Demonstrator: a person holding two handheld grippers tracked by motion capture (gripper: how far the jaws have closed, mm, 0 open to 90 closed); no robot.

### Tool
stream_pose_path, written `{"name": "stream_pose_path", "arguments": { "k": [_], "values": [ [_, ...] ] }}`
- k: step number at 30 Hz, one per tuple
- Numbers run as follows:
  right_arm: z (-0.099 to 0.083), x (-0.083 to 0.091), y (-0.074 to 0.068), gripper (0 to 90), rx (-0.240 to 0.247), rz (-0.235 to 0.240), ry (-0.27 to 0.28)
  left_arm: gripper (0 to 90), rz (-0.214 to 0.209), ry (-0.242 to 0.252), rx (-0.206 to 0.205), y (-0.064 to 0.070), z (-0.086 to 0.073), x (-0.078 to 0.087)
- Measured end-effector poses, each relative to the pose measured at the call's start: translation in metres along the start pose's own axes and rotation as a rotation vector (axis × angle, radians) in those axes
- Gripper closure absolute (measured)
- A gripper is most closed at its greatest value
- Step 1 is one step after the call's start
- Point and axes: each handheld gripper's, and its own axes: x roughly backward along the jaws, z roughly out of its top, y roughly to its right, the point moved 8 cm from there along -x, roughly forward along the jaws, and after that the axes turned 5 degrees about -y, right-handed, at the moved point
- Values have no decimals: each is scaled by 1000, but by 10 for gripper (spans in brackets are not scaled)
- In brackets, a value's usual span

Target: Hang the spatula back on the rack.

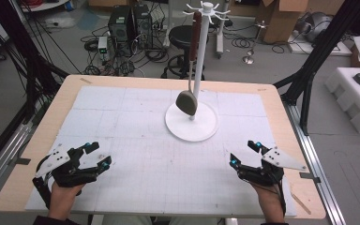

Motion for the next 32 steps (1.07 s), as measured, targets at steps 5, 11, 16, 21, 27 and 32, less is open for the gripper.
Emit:
{"name": "stream_pose_path", "arguments": {
  "k": [5,11,16,21,27,32],
  "values": [
    [-5,3,-1,181,-5,-5,-3,250,5,33,20,-1,-1,2],
    [-6,3,-1,181,-7,-7,-4,261,18,40,33,-5,-4,4],
    [-7,1,-1,181,-8,-10,-14,261,20,25,27,-5,-7,4],
    [-8,0,-1,181,-12,-10,-21,261,24,21,27,-6,-8,4],
    [-9,2,2,181,-11,-19,-25,259,33,19,29,-8,-10,4],
    [-13,2,5,181,-18,-22,-39,259,43,16,28,-10,-11,5]
  ]
}}
